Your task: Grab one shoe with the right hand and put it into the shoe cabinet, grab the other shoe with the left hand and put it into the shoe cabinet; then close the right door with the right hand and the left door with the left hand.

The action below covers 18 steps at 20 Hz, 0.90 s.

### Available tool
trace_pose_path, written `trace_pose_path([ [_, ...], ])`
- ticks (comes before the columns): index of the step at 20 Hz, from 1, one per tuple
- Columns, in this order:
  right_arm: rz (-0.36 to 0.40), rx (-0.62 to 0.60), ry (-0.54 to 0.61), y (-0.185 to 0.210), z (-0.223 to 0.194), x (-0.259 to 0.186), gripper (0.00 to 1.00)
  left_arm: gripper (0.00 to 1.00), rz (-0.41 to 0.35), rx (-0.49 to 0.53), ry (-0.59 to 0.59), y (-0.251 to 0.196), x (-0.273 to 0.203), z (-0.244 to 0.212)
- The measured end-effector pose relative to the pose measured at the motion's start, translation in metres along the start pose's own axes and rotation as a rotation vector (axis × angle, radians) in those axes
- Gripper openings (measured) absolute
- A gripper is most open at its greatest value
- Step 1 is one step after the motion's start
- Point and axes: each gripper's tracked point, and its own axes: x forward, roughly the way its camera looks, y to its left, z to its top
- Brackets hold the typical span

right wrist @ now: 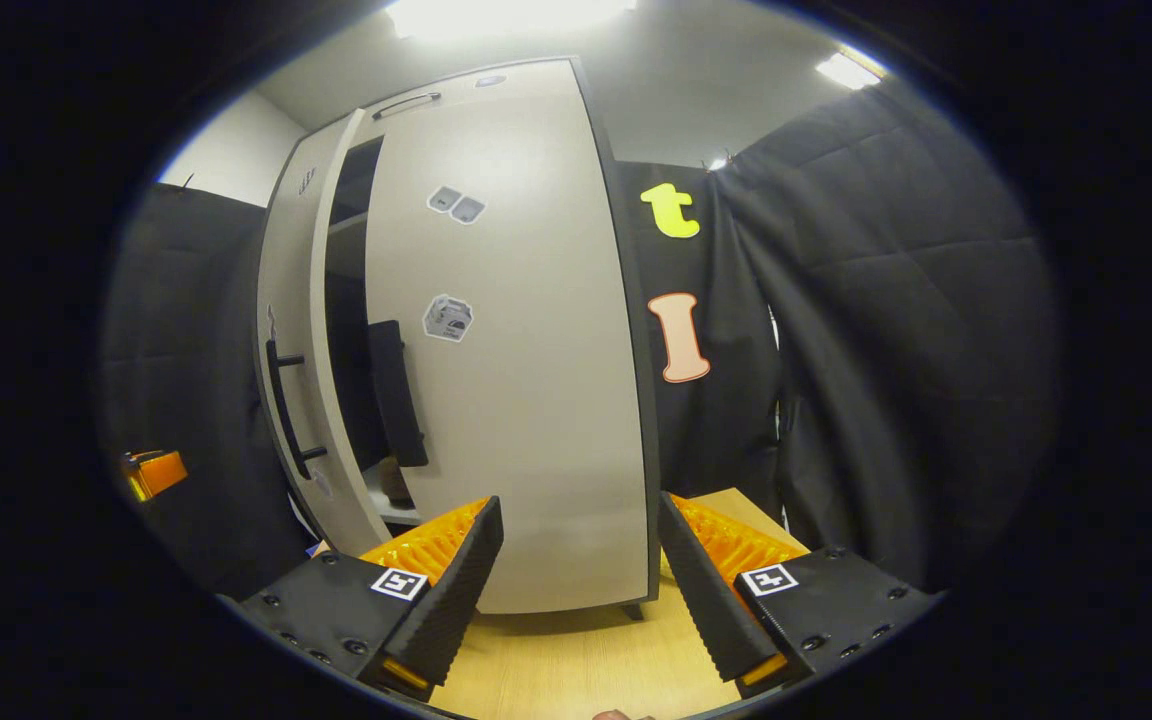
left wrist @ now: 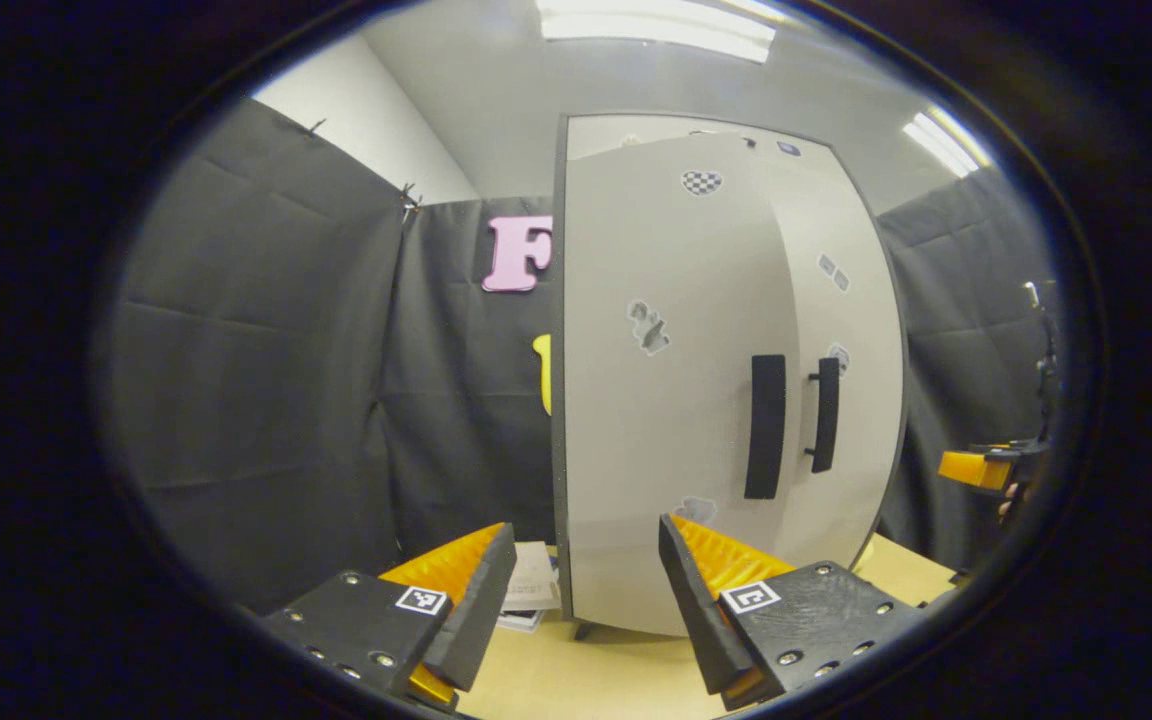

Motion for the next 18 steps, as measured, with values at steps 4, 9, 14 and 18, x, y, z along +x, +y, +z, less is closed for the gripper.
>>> trace_pose_path([
  [4, -0.014, -0.023, -0.014, 0.012, -0.004, -0.013, 0.98, 0.83, -0.031, -0.032, -0.002, 0.010, 0.002, -0.009],
  [9, -0.047, -0.013, -0.024, 0.015, -0.008, -0.029, 0.98, 0.83, -0.088, -0.073, -0.002, 0.008, 0.000, -0.019],
  [14, -0.075, -0.019, -0.017, 0.013, -0.015, -0.040, 0.98, 0.83, -0.124, -0.112, 0.009, 0.002, 0.004, -0.030],
  [18, -0.107, 0.006, -0.015, 0.009, -0.019, -0.045, 0.98, 0.83, -0.166, -0.126, 0.017, -0.008, 0.008, -0.032],
])
